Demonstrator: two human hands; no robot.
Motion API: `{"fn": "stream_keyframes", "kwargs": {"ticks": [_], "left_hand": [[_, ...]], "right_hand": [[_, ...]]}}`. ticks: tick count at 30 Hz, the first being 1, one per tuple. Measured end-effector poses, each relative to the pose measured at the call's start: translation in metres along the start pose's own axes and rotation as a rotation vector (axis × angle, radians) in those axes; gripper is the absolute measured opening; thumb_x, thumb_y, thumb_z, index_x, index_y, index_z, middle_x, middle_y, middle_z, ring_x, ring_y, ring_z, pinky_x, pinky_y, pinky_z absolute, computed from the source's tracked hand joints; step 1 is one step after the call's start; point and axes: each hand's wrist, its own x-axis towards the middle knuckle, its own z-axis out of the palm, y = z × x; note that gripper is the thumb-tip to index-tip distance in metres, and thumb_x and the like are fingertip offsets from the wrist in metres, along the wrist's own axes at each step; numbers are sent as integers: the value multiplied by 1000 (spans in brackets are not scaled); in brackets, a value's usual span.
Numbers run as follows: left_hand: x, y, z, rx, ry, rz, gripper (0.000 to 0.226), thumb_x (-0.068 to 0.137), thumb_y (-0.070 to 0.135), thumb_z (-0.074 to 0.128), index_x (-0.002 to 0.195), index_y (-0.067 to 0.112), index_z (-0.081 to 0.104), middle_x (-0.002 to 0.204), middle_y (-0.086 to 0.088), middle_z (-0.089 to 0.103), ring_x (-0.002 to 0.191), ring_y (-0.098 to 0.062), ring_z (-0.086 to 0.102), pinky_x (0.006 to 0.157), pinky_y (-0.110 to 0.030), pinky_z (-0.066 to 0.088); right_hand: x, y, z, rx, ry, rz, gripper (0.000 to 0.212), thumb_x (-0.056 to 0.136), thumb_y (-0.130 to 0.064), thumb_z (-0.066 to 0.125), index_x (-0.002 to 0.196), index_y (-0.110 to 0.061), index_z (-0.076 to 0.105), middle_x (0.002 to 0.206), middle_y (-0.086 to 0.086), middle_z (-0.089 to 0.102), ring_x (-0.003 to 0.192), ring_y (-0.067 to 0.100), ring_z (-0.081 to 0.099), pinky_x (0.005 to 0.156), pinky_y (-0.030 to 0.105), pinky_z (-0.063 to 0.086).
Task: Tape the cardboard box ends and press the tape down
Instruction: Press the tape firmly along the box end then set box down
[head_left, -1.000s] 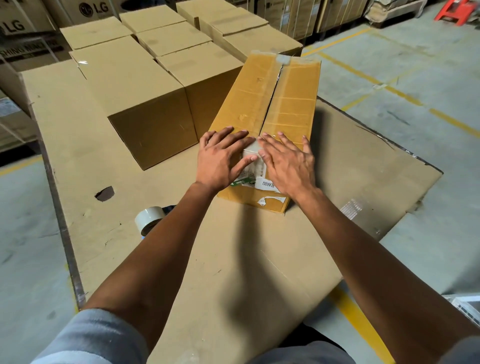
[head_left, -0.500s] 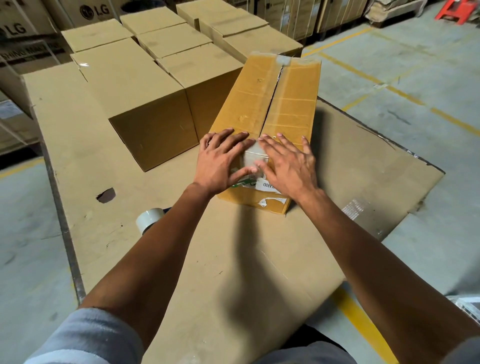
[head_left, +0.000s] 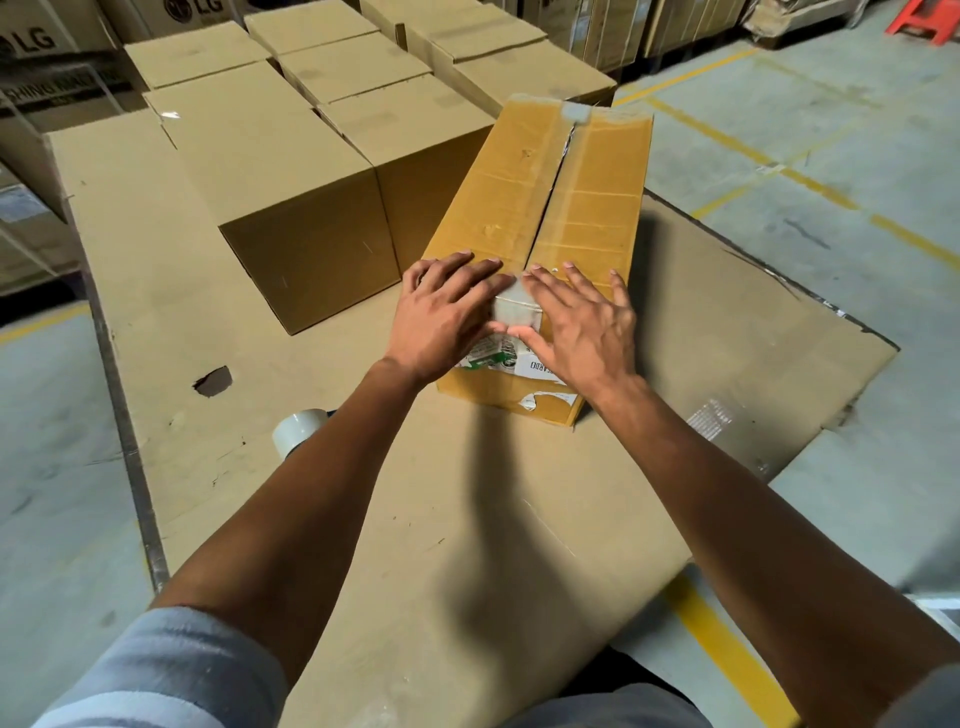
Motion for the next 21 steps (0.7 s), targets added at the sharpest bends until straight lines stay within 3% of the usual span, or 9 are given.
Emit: {"fn": "stream_keyframes", "kwargs": {"ticks": [4, 7, 12, 21], "left_hand": [[-2, 1, -5, -16, -35, 15, 84, 96, 86, 52, 162, 35, 48, 170, 5, 47, 159, -30, 40, 120, -55, 31], [-1, 9, -6, -29, -4, -46, 76, 97, 84, 52, 157, 36, 54, 164, 7, 54, 156, -28, 43, 121, -55, 32], [0, 16, 4, -14, 69, -115, 56, 109, 71, 44, 150, 36, 61, 158, 7, 61, 151, -28, 50, 119, -55, 35], [-1, 13, 5, 44, 6, -67, 81, 98, 88, 45, 155, 32, 55, 162, 2, 55, 152, -33, 48, 118, -57, 34]], "right_hand": [[1, -4, -8, 40, -43, 43, 69, 101, -75, 36, 156, -36, 50, 161, -16, 50, 151, 19, 47, 124, 62, 26], [7, -13, -11, 113, -49, 152, 68, 103, -77, 26, 149, -40, 58, 156, -17, 56, 150, 16, 48, 126, 59, 22], [8, -13, -4, 116, 9, 165, 63, 101, -77, 37, 140, -38, 67, 147, -14, 64, 144, 19, 55, 123, 59, 27], [4, -7, -5, -19, -60, 34, 73, 97, -74, 48, 157, -32, 46, 162, -12, 50, 152, 25, 46, 121, 66, 28]]}}
